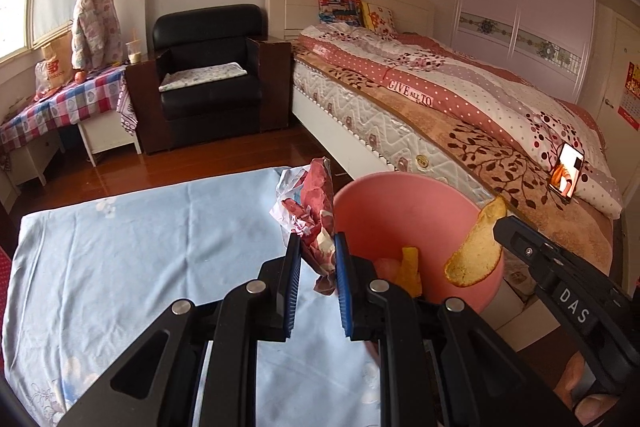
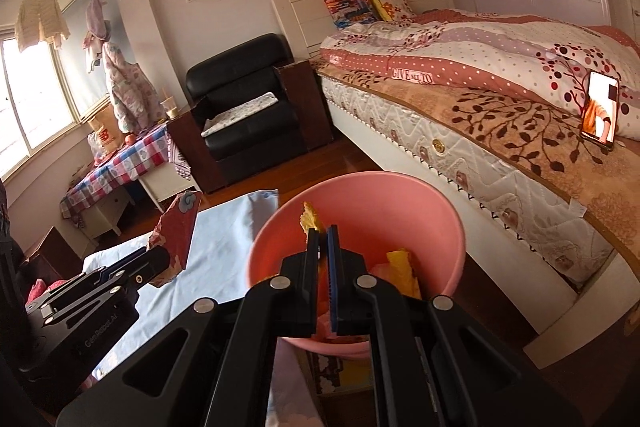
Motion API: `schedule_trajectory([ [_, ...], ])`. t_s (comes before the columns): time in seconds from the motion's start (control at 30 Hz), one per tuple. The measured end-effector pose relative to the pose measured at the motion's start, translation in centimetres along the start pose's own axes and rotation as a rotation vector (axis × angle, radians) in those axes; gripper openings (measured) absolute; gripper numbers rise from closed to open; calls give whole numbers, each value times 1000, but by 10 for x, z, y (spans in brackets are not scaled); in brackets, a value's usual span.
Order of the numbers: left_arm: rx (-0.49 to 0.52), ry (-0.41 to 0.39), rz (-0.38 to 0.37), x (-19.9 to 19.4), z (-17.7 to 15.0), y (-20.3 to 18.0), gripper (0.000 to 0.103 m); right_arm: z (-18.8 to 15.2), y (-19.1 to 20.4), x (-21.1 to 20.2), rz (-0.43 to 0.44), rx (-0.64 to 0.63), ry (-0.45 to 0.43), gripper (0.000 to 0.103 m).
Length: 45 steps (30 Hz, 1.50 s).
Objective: Collect trash
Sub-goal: 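Lift the red wrapper and yellow chip and carry both over the pink bucket, then open the left tool to drop the wrapper while the right tool opens to drop the chip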
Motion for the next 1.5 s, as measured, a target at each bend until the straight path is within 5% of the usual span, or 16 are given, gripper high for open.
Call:
schedule_trajectory([
  [0.5,57,62,-38,60,5,-52,16,0,-48,38,-70,38,45,4],
  [1.23,44,175,-32,118,-12,-56,18,-15,-67,81,-96,40,128,4],
  [1.37,38,177,-32,120,-11,-54,23,-15,-68,82,-98,44,125,5],
  [1.5,34,181,-35,120,-11,-54,39,-16,-72,86,-97,54,134,5],
])
Point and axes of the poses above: each gripper's, at about its wrist camera, not at the fingertips, and x roughly the way its jaws point, y to its left, z to its top, the point moved 8 cm from there along x, roughly the way its jaws point, and after that the axes turned 5 degrees about y, right-handed, at the moved point
